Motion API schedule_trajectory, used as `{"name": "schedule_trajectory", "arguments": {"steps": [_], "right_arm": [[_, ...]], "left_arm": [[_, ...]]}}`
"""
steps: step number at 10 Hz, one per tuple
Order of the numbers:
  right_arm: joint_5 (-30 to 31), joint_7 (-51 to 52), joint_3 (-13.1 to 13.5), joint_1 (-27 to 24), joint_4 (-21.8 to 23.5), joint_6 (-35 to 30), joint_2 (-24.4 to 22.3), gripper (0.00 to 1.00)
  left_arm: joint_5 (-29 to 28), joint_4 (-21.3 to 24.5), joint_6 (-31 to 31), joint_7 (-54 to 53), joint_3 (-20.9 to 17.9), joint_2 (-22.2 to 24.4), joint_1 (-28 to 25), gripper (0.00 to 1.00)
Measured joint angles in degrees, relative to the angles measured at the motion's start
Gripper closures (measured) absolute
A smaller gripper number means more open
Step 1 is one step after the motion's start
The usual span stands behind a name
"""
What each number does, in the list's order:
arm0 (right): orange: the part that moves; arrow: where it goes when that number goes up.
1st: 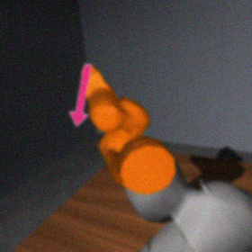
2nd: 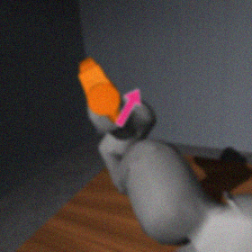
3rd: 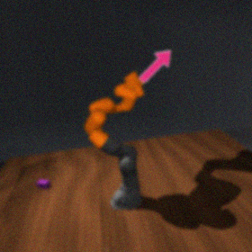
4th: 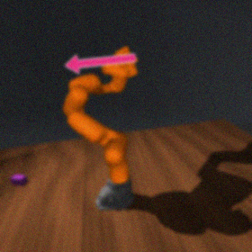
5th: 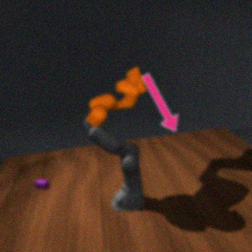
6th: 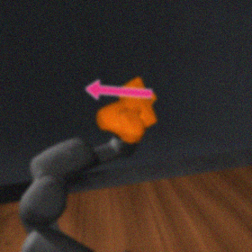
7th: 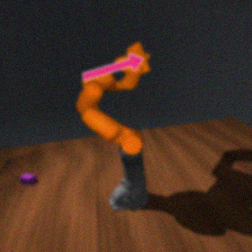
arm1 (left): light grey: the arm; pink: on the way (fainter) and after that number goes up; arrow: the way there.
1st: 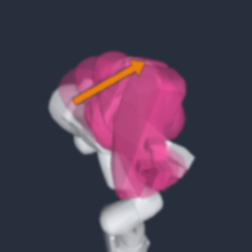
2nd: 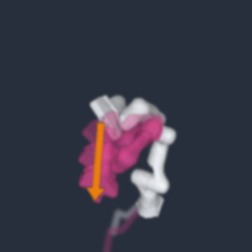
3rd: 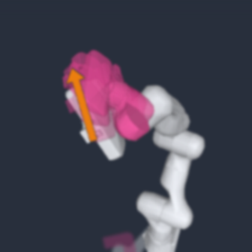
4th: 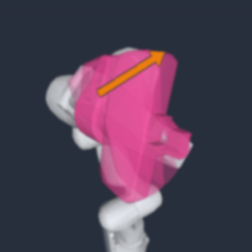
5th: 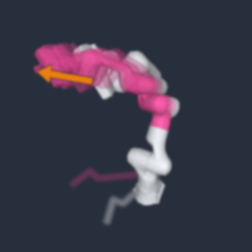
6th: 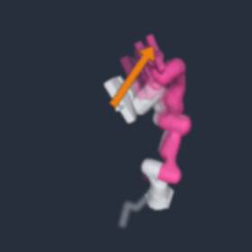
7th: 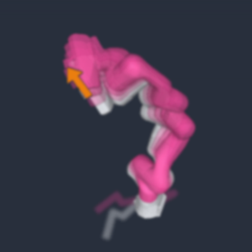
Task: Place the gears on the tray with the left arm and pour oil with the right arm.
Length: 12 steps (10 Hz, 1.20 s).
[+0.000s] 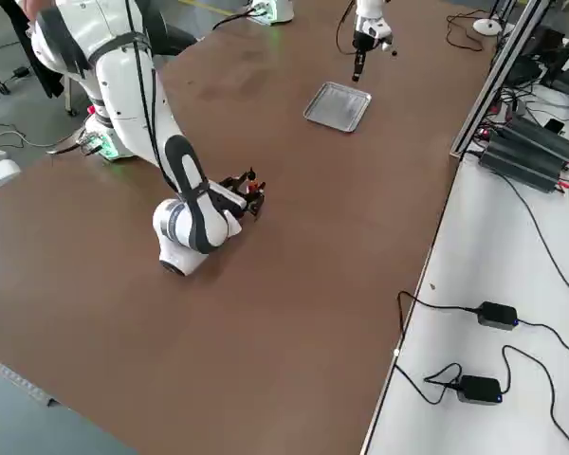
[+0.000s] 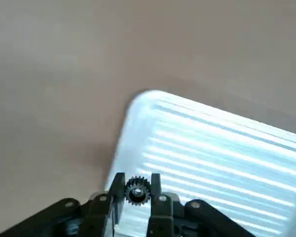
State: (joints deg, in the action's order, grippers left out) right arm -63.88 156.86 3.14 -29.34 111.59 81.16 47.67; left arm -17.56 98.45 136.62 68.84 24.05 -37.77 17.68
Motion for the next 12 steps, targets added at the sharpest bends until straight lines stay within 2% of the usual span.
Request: {"name": "schedule_trajectory", "arguments": {"steps": [3, 7, 9, 12], "right_arm": [[0.0, 0.0, 0.0, 0.0, -0.1, 0.0, 0.4, 0.44], [0.0, 0.0, 0.0, 0.0, -0.1, 0.0, 0.4, 0.48], [0.0, 0.0, 0.0, -0.1, -0.1, 0.0, 0.5, 0.55], [-0.1, 0.0, 0.0, -0.1, -0.1, 0.0, 0.5, 0.59]], "left_arm": [[0.0, -4.6, -0.2, 4.0, -0.3, -3.7, 4.4, 0.75], [0.0, -6.4, -0.4, 6.6, -2.0, -6.3, 8.6, 0.74], [0.0, -7.2, -0.4, 6.8, -2.3, -7.2, 9.2, 0.74], [0.0, -8.5, -0.3, 8.1, -7.1, -8.6, 14.2, 0.74]]}}
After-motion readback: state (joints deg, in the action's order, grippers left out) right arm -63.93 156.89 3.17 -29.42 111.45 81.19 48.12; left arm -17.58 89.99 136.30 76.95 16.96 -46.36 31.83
